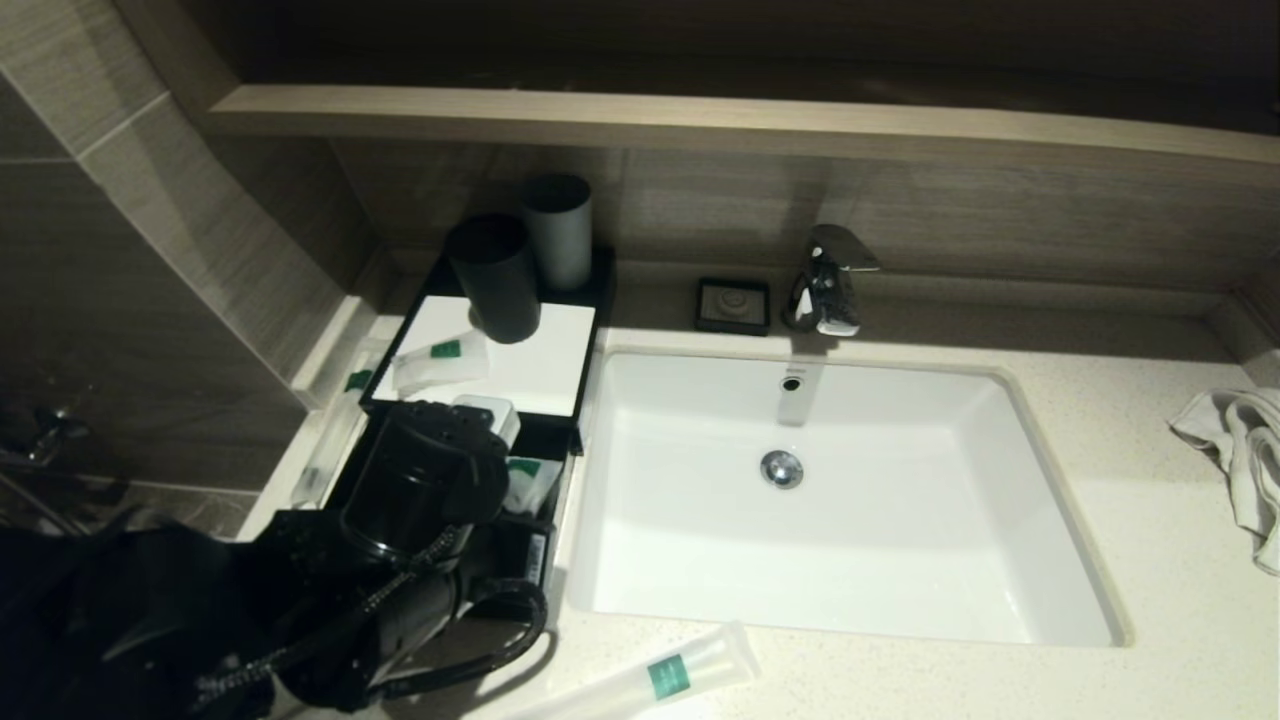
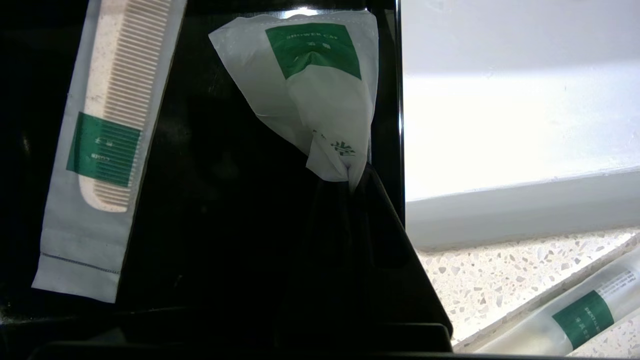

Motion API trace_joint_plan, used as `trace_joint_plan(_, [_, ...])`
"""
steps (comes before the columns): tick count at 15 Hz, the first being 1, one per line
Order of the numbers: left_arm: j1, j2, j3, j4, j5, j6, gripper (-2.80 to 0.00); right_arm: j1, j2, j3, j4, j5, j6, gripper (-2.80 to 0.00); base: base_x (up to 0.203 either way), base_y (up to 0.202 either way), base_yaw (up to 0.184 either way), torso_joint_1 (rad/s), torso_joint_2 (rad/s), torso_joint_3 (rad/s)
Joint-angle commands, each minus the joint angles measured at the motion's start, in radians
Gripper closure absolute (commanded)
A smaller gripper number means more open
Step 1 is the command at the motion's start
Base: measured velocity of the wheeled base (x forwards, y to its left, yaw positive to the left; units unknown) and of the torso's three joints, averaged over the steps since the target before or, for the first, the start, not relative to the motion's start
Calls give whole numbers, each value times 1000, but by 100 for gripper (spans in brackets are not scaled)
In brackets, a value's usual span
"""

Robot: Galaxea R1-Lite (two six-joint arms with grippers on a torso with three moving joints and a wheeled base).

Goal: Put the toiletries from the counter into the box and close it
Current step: Place the bathroom toiletry into the drawer

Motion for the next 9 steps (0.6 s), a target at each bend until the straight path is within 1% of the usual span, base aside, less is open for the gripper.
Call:
trace_joint_plan(1, [2, 16, -14, -2, 1, -2, 0, 0, 1, 0, -1, 0, 0, 0, 0, 0, 0, 0, 0, 0])
trace_joint_plan(9, [11, 12, -13, 1, 1, -3, 0, 0, 1, 0, 0, 0, 0, 0, 0, 0, 0, 0, 0, 0])
